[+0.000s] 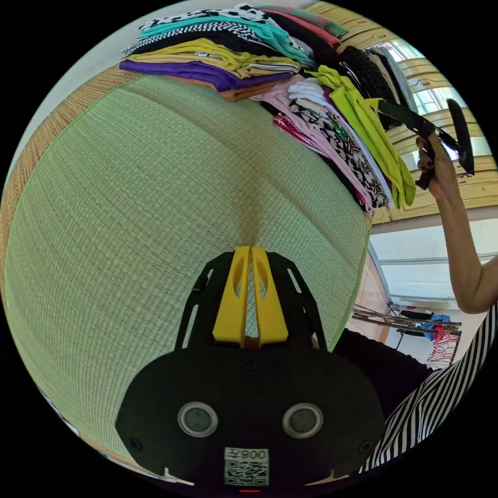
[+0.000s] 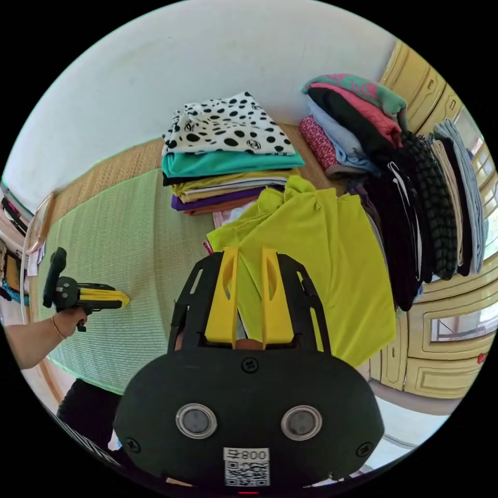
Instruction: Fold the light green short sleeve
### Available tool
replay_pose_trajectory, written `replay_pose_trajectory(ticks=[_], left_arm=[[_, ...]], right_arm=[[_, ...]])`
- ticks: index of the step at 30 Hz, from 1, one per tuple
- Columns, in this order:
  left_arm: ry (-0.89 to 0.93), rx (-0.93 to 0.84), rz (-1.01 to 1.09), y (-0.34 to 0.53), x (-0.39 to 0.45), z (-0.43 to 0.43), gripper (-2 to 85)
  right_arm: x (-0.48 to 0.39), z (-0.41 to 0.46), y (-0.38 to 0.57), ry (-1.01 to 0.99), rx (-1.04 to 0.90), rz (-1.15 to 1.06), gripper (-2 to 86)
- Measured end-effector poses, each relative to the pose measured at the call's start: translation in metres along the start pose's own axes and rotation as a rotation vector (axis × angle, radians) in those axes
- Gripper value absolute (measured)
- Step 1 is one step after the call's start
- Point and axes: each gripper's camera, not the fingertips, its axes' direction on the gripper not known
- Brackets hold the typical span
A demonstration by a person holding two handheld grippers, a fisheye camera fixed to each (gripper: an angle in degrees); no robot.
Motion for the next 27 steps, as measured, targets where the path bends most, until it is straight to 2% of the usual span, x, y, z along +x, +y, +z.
replay_pose_trajectory(ticks=[4, 8, 16, 19, 27], left_arm=[[0.012, 0.008, 0.016, 0.028, -0.008, 0.014, 0.2], [-0.011, 0.033, 0.033, 0.061, -0.014, 0.028, 0.2], [0.035, 0.124, 0.002, 0.133, -0.035, 0.050, 0.2], [0.107, 0.198, 0.005, 0.164, -0.045, 0.054, 0.2], [0.243, 0.402, 0.062, 0.264, -0.074, 0.051, 0.2]], right_arm=[[-0.002, 0.007, 0.019, 0.029, -0.049, -0.002, 6.9], [0.007, -0.012, 0.043, 0.054, -0.015, 0.058, 2.1], [0.034, -0.073, 0.100, -0.087, 0.090, 0.140, 0.2], [0.031, -0.107, 0.124, -0.171, 0.170, 0.118, 0.2], [0.005, -0.164, 0.204, -0.574, 0.304, -0.012, 0.1]])
